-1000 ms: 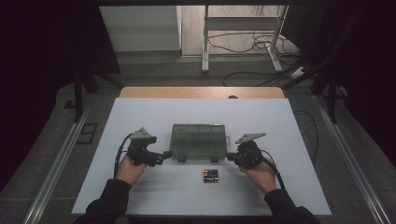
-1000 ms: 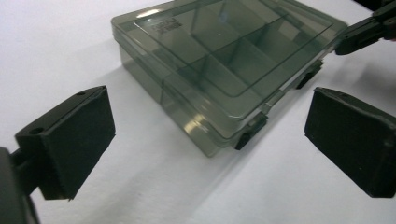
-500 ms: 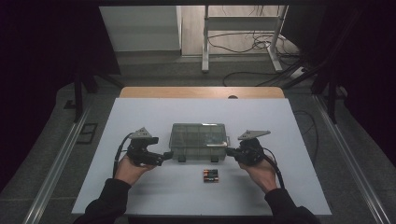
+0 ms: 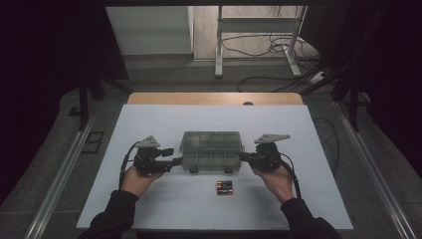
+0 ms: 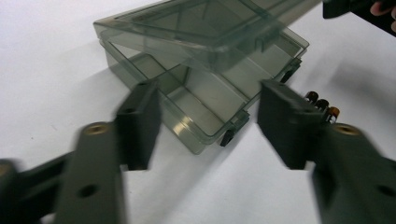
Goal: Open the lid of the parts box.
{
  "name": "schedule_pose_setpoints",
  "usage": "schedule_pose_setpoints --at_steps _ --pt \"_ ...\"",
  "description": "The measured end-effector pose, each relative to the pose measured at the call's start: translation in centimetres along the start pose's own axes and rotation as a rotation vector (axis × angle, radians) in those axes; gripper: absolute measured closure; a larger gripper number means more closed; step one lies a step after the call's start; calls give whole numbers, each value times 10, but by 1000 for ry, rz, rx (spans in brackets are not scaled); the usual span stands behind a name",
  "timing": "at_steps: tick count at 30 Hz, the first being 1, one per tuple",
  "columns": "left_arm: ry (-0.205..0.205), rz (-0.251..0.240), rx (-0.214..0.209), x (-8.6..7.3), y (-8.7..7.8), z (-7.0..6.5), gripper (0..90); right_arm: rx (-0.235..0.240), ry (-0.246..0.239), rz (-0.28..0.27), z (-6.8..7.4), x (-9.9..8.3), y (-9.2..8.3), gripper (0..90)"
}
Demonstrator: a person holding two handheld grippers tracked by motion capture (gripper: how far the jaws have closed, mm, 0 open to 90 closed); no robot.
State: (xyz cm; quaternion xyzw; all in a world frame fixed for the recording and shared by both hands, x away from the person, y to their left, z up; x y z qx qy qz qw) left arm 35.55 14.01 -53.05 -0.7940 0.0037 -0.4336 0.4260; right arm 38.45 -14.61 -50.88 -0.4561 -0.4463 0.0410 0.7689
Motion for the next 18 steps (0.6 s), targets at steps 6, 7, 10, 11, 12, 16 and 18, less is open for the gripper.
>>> schedule_pose_setpoints --at_steps 6,7,10,11,12,16,18 --pt "22 24 -24 2 4 -7 662 -12 -7 -9 0 8 -2 889" --pt "24 26 -25 3 5 -9 662 -12 -7 -9 0 8 -2 889" --pt "33 30 -28 5 7 -12 708 -19 -17 -11 0 10 -2 889" --pt "34 32 -30 6 8 -13 723 -23 -21 -12 0 11 -2 889" --pt "39 29 -29 7 8 -15 750 -32 -19 -11 -1 13 -3 889" --pt "44 26 -30 10 10 -17 796 -36 -22 -18 -2 15 -4 889" --pt "47 24 -32 12 12 -19 845 -41 -17 -20 -2 17 -5 889"
Point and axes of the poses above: each handheld gripper's, and its own axes: y roughly forward along the jaws, x roughly out of its top, z roughly to its left, the point moved 7 cm from there along y, roughly forward along the jaws, and after that the axes turned 9 degrees about z, right-handed, at the moved point
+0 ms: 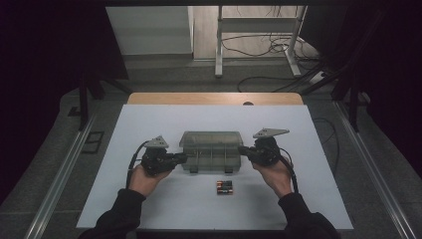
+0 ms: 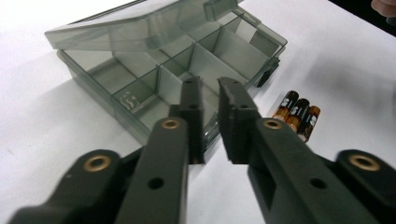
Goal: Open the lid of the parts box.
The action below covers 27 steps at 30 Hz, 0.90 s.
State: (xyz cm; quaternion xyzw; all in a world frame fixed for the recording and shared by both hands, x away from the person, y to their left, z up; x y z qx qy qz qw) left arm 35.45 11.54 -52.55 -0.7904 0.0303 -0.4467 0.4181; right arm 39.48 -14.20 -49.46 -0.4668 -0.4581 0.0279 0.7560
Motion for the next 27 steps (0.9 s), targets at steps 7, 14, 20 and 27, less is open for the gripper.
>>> schedule_pose_setpoints --at_steps 7,14,20,27 --pt "26 28 -8 4 10 -7 894 -4 0 -11 -3 6 1 889" --pt "46 39 8 8 17 -10 894 -6 11 -24 -5 11 1 889" --pt "43 52 18 10 26 -10 894 -5 20 -34 -8 17 4 889" --pt "44 70 27 10 35 -7 894 -12 23 -39 -12 21 6 889"
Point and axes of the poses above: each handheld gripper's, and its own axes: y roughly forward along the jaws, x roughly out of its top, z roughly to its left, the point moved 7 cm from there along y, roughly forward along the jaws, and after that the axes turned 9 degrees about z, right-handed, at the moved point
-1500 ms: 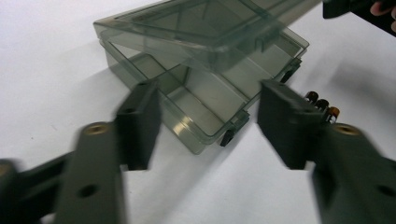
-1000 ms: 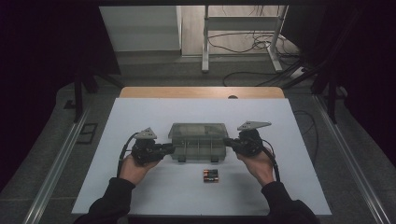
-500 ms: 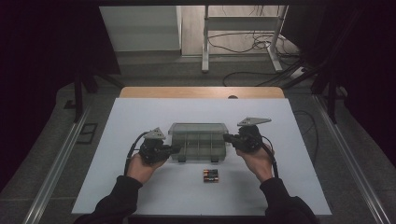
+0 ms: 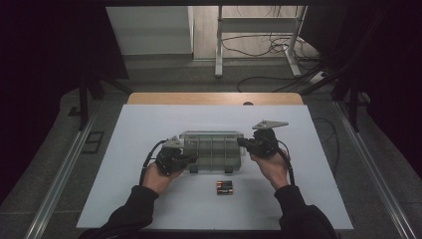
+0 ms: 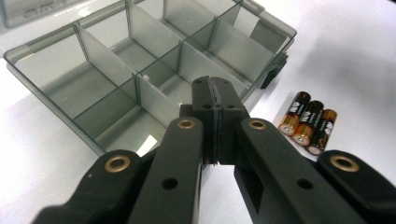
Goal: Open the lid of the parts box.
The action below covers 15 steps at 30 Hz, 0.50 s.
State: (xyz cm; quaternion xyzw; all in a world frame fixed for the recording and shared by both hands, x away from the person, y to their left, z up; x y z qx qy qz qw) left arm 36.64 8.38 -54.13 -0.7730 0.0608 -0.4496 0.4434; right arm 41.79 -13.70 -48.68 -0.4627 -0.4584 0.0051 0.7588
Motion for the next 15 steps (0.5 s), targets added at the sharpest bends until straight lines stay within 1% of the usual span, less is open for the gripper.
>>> schedule_pose_setpoints --at_steps 7,11,15 --pt "8 6 10 0 6 0 893 -8 5 -6 -6 3 2 889" --pt "11 10 12 1 10 0 893 -14 3 -26 -9 8 4 890" --pt "18 29 12 1 14 -2 893 -12 4 -22 -10 10 6 890"
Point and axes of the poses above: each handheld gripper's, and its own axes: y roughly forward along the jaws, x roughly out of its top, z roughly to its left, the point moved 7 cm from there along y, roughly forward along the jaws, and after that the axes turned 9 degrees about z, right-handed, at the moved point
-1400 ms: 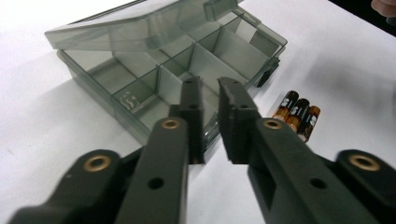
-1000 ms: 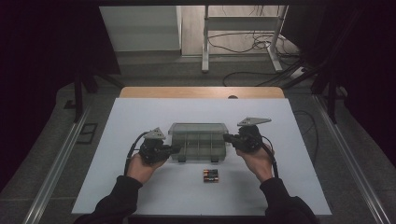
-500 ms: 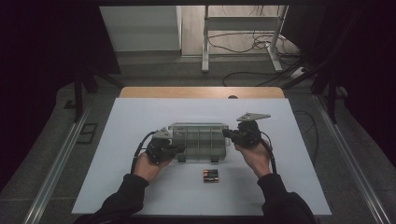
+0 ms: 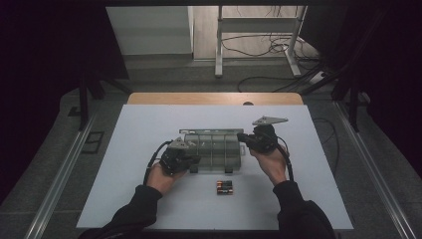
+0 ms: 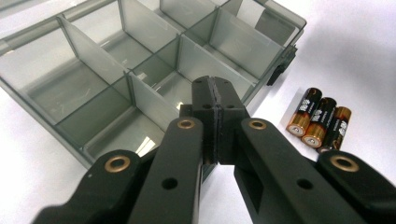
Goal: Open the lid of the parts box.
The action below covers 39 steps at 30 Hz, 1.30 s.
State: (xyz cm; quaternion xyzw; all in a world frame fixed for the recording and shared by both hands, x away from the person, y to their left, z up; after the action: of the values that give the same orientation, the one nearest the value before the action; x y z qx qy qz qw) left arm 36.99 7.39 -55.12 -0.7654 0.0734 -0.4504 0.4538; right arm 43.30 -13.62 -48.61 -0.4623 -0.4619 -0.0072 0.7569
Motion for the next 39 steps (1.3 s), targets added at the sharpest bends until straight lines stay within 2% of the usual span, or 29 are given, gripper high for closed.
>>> schedule_pose_setpoints --at_steps 9,23,39 --pt "25 16 20 -2 4 -1 893 -10 0 -2 -6 4 7 890" --pt "28 15 20 -2 5 -2 894 -14 32 -14 -17 14 18 890" --pt "39 13 21 -2 5 -2 895 -49 36 -4 -31 25 31 890"
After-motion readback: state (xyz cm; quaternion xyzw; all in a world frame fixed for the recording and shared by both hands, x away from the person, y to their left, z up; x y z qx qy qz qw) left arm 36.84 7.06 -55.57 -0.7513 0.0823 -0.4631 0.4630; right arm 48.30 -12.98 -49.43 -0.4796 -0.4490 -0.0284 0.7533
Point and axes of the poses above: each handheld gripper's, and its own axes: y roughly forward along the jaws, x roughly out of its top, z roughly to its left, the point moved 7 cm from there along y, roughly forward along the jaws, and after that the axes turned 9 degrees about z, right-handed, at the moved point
